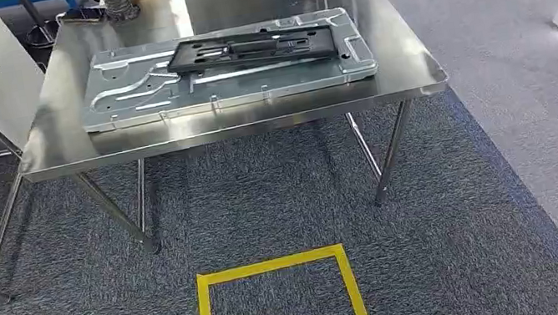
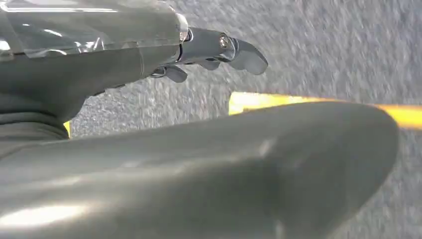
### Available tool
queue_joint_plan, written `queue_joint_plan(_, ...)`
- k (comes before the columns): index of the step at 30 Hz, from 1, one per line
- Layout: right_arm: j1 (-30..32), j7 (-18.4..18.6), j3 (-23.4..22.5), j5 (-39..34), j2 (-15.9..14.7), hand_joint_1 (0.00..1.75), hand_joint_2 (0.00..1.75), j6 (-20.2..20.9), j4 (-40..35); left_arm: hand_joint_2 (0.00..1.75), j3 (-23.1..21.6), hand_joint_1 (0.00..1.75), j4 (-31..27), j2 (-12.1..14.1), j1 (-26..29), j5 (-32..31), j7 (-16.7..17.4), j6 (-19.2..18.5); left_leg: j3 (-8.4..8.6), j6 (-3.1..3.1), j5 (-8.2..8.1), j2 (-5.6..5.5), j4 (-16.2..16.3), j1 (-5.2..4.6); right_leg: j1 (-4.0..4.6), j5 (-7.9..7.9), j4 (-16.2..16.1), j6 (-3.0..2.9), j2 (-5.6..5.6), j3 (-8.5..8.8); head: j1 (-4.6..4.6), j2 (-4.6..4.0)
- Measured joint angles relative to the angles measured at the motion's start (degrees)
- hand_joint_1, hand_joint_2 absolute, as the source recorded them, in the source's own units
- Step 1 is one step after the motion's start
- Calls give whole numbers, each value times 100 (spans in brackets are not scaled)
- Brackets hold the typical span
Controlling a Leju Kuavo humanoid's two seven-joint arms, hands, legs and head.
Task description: Take the parts from the cabinet and place them on the table.
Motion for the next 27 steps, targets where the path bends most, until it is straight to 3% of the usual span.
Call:
queue_joint_plan(1,-6,-28,9,0,-2,0,0,24,2,0,0,0,0,0,3,2,-4,2,-91,0,66,0,8,-4,-8,-328,436,26,1,-100,0,0)
queue_joint_plan(2,-10,-48,18,0,-2,0,0,44,2,0,0,0,0,2,5,2,-7,0,-179,-7,138,1,19,-6,-14,-530,852,51,0,-175,0,-2)
queue_joint_plan(3,-17,-57,22,0,-2,0,0,52,2,0,0,0,0,2,4,2,-9,0,-287,-19,217,5,39,-5,-28,-532,1177,71,1,-189,0,0)
queue_joint_plan(4,-23,-61,24,0,-2,0,0,57,4,0,-2,0,0,0,3,2,-11,-2,-402,-30,286,7,63,-4,-45,-335,1234,92,0,-88,0,0)
queue_joint_plan(5,-23,-68,26,0,-2,0,0,65,4,0,-7,0,0,-2,3,-4,-13,-2,-516,-46,345,7,101,3,-58,-79,1076,102,0,106,0,-2)
queue_joint_plan(6,-28,-79,33,2,-2,0,0,70,4,0,-7,0,0,-4,4,-4,-15,-2,-636,-71,398,6,152,11,-66,156,705,101,0,419,0,0)
queue_joint_plan(7,-39,-92,39,2,-2,0,0,70,4,0,-7,0,0,-4,2,-4,-15,-2,-730,-94,443,3,205,18,-76,209,196,95,0,798,0,-2)
queue_joint_plan(8,-57,-94,46,2,-2,0,0,70,4,0,-7,0,0,-4,-2,-2,-20,-2,-789,-131,477,0,262,6,-83,10,-373,81,6,1225,0,0)
queue_joint_plan(9,-69,-103,57,4,-4,0,0,70,4,0,-9,0,0,-7,-5,0,-28,-4,-833,-170,512,1,308,-7,-38,-198,-874,35,19,1504,0,0)
queue_joint_plan(12,-71,-109,68,2,-2,0,0,72,11,0,-11,0,0,-7,-3,0,-52,-9,-858,-284,708,12,265,0,-5,-107,-817,-116,9,1361,0,0)
queue_joint_plan(13,-65,-109,68,-4,11,0,0,72,26,0,-11,0,0,-2,6,0,-66,-9,-896,-318,655,-9,300,30,-51,-20,-838,-183,-24,1293,2,0)
queue_joint_plan(14,-76,-107,68,-7,15,0,0,76,26,0,-11,0,0,-2,21,-4,-68,-7,-959,-344,357,-28,436,39,-39,52,-836,-220,-35,1216,0,-2)
queue_joint_plan(15,-73,-105,68,-4,15,0,0,74,26,0,-11,0,0,-2,30,-15,-70,0,-1037,-364,-68,-32,748,43,-33,121,-834,-279,-46,1129,0,0)
queue_joint_plan(17,-63,-107,68,-7,15,0,0,74,26,0,-15,0,0,-9,24,-28,-70,2,-1202,-407,-658,-32,1605,46,-13,257,-824,-286,-46,937,0,0)
queue_joint_plan(18,-64,-107,68,-9,15,0,0,76,26,0,-15,0,0,-7,23,-31,-70,2,-1234,-420,-690,-31,1971,47,-1,318,-812,-284,-46,828,0,0)
queue_joint_plan(19,-63,-113,68,-13,15,0,0,87,26,0,-15,0,0,-7,24,-28,-68,13,-1204,-418,-469,-32,2163,47,6,386,-787,-277,-48,717,0,0)
queue_joint_plan(20,-61,-140,66,-26,18,0,0,116,26,0,-15,0,0,-7,27,-26,-55,20,-1099,-407,-156,-32,2149,46,9,441,-753,-265,-48,604,0,0)
queue_joint_plan(21,-61,-164,68,-31,17,0,0,149,26,0,-15,0,0,-7,26,-22,-35,22,-884,-383,122,-33,1928,46,14,494,-711,-250,-48,492,0,-2)
queue_joint_plan(22,-61,-177,68,-31,20,0,0,168,28,0,-15,0,0,-7,23,-22,-24,28,-538,-344,182,-34,1487,45,17,544,-671,-232,-45,400,0,-2)
queue_joint_plan(24,-61,-238,66,-37,37,0,0,277,28,0,-15,0,0,4,0,-22,-4,57,342,-262,-285,-37,256,3,49,594,-579,-186,-38,326,0,0)
queue_joint_plan(25,-61,-265,66,-37,37,0,0,346,28,0,-15,0,0,2,-19,-20,18,63,421,-227,-443,-36,26,6,57,637,-553,-142,-50,302,0,0)
queue_joint_plan(27,-77,-264,66,-48,37,0,0,435,28,0,-20,0,0,2,-33,-11,72,96,335,-145,-417,-38,48,-10,41,737,-574,-69,-55,259,0,-2)
